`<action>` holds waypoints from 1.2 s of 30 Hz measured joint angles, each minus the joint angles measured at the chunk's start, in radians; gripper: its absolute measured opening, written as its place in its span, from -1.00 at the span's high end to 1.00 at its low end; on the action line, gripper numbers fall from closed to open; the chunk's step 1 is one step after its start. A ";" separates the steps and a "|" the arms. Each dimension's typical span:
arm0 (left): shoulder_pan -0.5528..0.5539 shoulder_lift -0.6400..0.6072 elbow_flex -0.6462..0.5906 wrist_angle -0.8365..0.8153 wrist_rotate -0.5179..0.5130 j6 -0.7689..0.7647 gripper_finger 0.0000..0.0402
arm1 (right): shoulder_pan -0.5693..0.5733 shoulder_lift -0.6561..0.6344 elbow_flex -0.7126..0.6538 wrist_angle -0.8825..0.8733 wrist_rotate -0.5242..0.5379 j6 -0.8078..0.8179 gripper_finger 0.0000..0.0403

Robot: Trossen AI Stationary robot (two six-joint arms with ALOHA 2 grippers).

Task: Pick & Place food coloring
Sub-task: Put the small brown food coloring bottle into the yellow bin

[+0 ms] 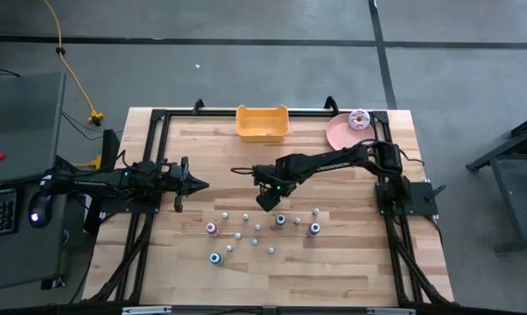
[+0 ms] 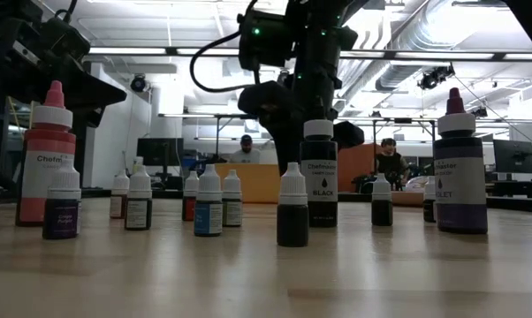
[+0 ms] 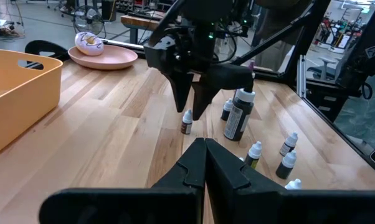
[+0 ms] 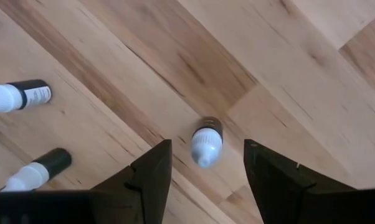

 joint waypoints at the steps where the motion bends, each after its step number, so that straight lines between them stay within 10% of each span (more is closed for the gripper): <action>1: 0.000 0.000 0.000 0.000 0.000 0.000 1.00 | 0.000 0.000 0.000 0.000 0.002 -0.003 0.06; 36: 0.000 0.000 0.000 0.000 0.000 0.000 1.00 | -0.002 0.002 -0.063 0.101 -0.063 -0.021 0.36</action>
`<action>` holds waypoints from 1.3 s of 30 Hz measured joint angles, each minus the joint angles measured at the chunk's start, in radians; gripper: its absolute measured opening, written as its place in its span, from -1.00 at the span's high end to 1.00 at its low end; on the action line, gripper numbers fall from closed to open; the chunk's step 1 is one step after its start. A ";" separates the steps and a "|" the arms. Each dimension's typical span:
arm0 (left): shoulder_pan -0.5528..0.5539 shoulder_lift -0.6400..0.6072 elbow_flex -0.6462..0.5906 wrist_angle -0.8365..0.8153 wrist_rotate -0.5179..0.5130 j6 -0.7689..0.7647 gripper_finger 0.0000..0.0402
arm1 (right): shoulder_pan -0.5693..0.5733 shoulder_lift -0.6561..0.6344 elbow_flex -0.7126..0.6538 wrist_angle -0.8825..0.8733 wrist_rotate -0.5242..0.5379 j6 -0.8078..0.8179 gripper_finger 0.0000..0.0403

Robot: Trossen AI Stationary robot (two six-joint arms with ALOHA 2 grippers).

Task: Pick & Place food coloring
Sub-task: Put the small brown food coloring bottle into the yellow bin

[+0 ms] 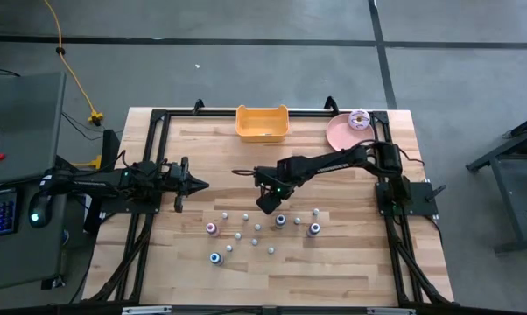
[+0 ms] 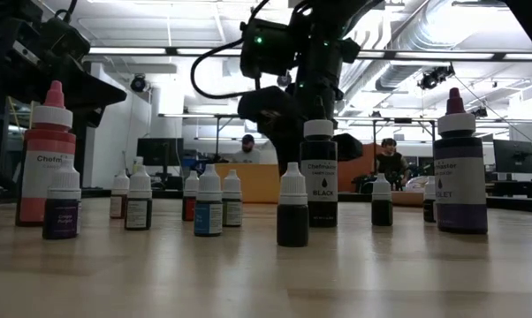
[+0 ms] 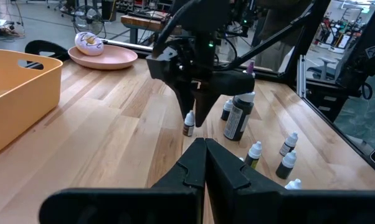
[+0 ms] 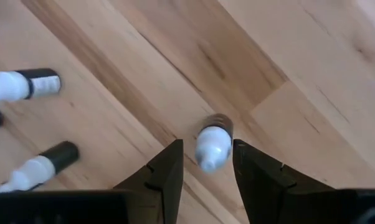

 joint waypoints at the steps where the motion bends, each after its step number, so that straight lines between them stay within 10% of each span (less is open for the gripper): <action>1: 0.000 0.000 0.000 0.000 0.000 0.000 1.00 | 0.000 0.000 -0.001 -0.002 0.002 0.000 0.36; 39: 0.000 0.000 0.000 0.000 0.000 0.000 1.00 | -0.005 -0.003 -0.001 0.015 0.021 -0.031 0.69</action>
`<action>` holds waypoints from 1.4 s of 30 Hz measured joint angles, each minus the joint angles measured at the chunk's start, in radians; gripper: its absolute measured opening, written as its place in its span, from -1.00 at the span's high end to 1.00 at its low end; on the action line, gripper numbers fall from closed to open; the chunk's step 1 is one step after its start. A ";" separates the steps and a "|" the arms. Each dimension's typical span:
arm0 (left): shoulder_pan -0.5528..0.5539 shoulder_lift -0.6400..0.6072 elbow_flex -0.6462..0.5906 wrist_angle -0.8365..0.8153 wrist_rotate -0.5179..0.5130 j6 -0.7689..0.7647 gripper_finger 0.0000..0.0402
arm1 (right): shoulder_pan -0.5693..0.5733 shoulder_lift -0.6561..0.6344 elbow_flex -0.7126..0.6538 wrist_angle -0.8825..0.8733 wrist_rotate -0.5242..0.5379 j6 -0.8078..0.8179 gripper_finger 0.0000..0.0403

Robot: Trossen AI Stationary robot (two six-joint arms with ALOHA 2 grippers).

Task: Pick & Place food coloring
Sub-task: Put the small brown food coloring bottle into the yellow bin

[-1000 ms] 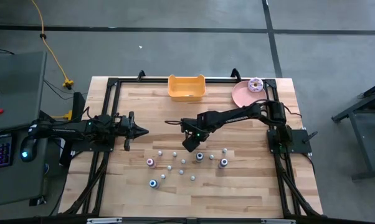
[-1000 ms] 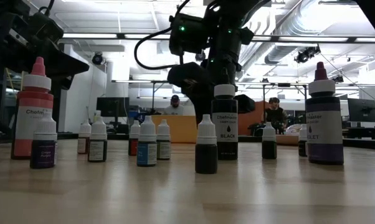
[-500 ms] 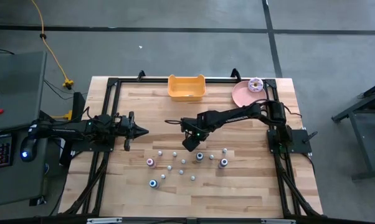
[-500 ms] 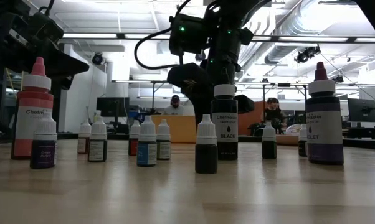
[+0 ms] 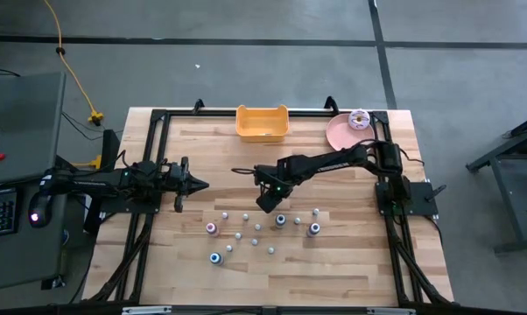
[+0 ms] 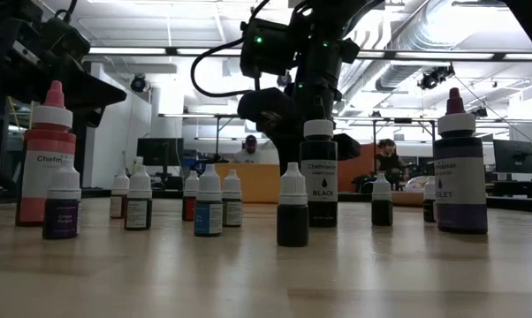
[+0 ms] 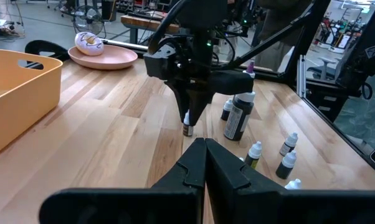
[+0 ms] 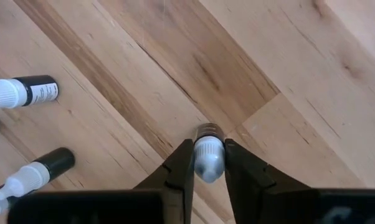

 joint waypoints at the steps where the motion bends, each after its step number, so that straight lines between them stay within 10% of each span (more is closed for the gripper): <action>1: 0.000 0.000 0.000 0.000 0.000 0.000 1.00 | 0.000 -0.002 0.000 0.000 0.001 0.000 0.68; 25: 0.000 0.000 0.000 0.000 0.000 0.000 1.00 | -0.155 -0.290 0.156 -0.134 0.156 -0.169 0.69; 42: 0.000 0.000 0.000 0.000 0.000 0.000 1.00 | -0.358 0.018 0.700 -0.409 0.261 -0.425 0.66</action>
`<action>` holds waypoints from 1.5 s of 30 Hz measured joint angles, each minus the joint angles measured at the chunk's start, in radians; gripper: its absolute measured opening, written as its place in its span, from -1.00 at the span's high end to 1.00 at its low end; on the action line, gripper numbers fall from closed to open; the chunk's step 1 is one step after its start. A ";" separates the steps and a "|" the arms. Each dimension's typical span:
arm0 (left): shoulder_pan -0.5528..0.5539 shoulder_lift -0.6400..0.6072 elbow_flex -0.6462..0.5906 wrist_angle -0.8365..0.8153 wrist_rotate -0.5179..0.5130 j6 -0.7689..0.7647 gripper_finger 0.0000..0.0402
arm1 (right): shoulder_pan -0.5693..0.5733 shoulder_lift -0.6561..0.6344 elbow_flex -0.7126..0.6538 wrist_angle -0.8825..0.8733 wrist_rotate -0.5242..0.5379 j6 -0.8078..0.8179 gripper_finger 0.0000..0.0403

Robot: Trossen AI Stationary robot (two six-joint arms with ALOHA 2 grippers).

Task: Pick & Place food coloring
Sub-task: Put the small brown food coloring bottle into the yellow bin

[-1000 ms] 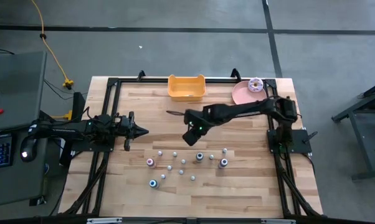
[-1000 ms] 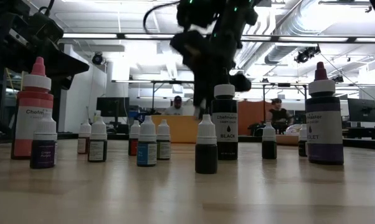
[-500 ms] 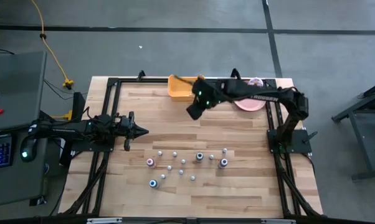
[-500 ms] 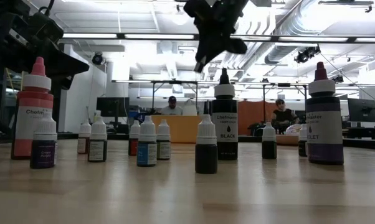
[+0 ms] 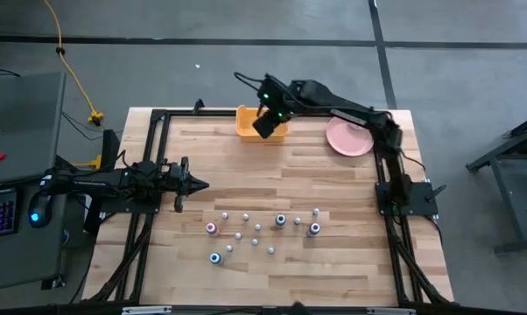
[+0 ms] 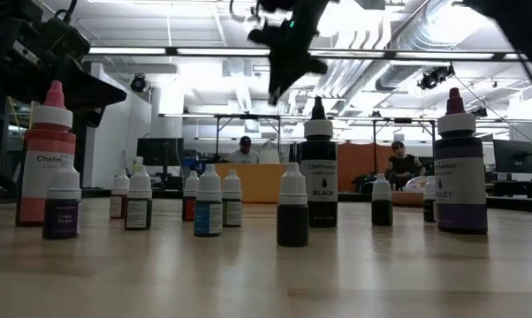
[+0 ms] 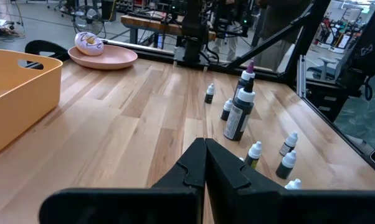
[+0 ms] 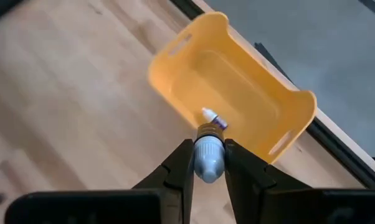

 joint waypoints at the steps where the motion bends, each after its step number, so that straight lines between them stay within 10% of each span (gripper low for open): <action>1: 0.000 0.000 0.000 0.000 0.000 0.000 1.00 | -0.011 0.028 0.020 0.001 -0.003 -0.004 0.67; 15: 0.000 0.000 0.000 0.000 0.000 0.000 1.00 | -0.098 0.295 0.077 -0.011 -0.097 -0.012 0.66; 45: 0.000 0.000 0.000 0.000 -0.003 0.000 1.00 | -0.166 0.353 0.064 -0.022 -0.209 0.018 0.65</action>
